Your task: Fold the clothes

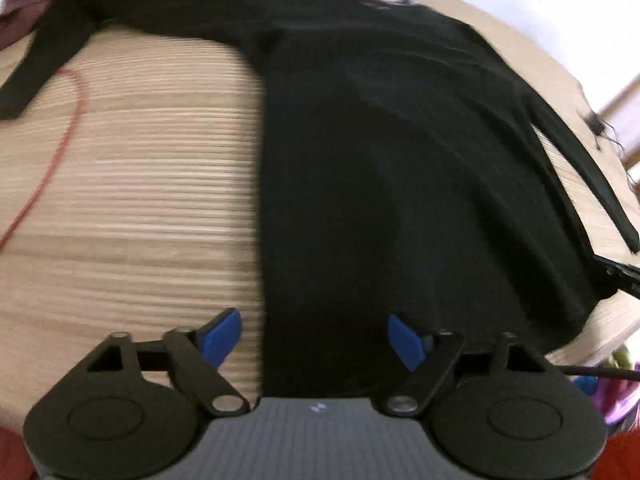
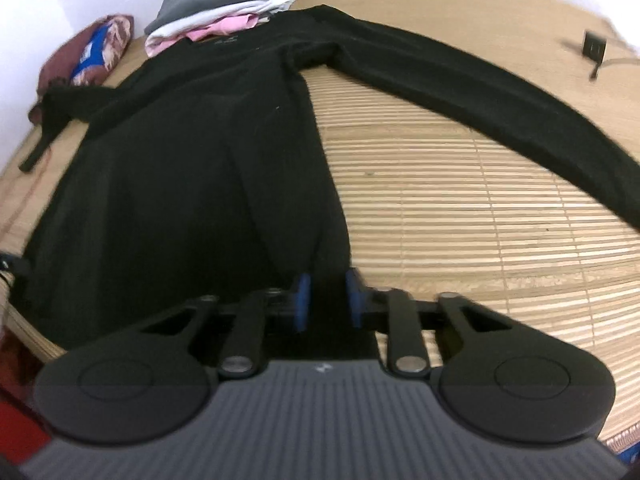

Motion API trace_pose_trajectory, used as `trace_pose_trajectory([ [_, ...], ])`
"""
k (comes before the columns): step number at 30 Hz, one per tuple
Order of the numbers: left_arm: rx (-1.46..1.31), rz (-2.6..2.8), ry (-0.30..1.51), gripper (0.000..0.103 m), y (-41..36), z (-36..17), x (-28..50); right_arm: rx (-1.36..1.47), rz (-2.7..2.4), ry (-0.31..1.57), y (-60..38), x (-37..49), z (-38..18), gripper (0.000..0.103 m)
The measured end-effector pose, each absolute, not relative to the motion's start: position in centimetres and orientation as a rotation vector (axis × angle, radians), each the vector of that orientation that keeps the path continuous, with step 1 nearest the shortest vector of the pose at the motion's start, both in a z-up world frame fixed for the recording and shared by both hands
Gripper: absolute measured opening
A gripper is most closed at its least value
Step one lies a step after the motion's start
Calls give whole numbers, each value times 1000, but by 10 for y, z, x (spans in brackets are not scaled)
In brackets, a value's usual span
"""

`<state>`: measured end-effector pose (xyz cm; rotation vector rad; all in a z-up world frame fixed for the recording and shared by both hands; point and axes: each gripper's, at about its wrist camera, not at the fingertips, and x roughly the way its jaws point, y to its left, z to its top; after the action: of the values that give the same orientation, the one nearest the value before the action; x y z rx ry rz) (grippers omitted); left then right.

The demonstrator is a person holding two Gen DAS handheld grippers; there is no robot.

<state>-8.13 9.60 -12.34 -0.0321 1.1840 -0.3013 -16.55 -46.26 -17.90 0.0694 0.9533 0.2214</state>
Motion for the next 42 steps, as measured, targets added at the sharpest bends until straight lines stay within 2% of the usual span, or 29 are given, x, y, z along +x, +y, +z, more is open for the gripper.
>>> trace_pose_trajectory([
  [1, -1, -291, 1154, 58, 93, -122, -86, 69, 198, 955, -456, -167, -178, 9],
  [2, 15, -270, 1132, 7, 92, -119, -92, 76, 167, 958, -447, -168, -175, 8],
  [7, -252, -151, 1123, 5, 137, -116, -126, 92, 89, 920, -432, -209, -157, 8],
  [11, -251, -73, 1111, 7, 162, -110, -165, 157, 37, 962, -436, -236, -159, 8],
  [13, -283, -41, 1144, 18, 173, -118, -173, 194, 22, 1014, -439, -242, -169, 11],
  [15, -309, -15, 1184, 44, 186, -120, -173, 264, 3, 1078, -448, -242, -180, 13],
  [16, -318, 15, 1194, 69, 192, -118, -172, 305, -24, 1074, -455, -242, -180, 18],
  [17, -323, 61, 1176, 71, 200, -112, -172, 342, -55, 1061, -462, -242, -178, 23],
  [21, -177, 68, 961, 73, 204, -63, -141, 256, -207, 819, -484, -227, -146, 26],
  [24, 71, 4, 828, 83, 184, -37, -69, 89, -151, 730, -485, -158, -134, 26],
  [27, 127, 89, 931, 81, 184, -52, 7, -52, -73, 708, -484, -61, -143, 23],
  [28, 135, 135, 976, 72, 188, -60, 27, -55, -82, 724, -486, -32, -151, 23],
  [29, 153, 179, 994, 68, 197, -66, 42, -50, -91, 744, -491, -2, -158, 23],
  [32, 288, 284, 1015, 74, 226, -78, 61, 24, -100, 839, -527, 62, -185, 23],
  [34, 472, 313, 1054, 79, 246, -86, 71, 41, -119, 830, -545, 73, -193, 23],
  [36, 545, 253, 1150, 79, 271, -91, 84, 38, -136, 838, -559, 84, -195, 24],
  [37, 486, 204, 1210, 77, 287, -92, 90, 26, -150, 842, -562, 87, -195, 27],
  [38, 433, 163, 1252, 72, 301, -93, 95, 15, -164, 846, -564, 90, -196, 37],
  [39, 396, 142, 1257, 71, 311, -91, 101, 7, -184, 853, -566, 88, -195, 41],
  [42, 375, 80, 1198, 77, 329, -89, 116, -21, -285, 884, -560, 74, -188, 41],
])
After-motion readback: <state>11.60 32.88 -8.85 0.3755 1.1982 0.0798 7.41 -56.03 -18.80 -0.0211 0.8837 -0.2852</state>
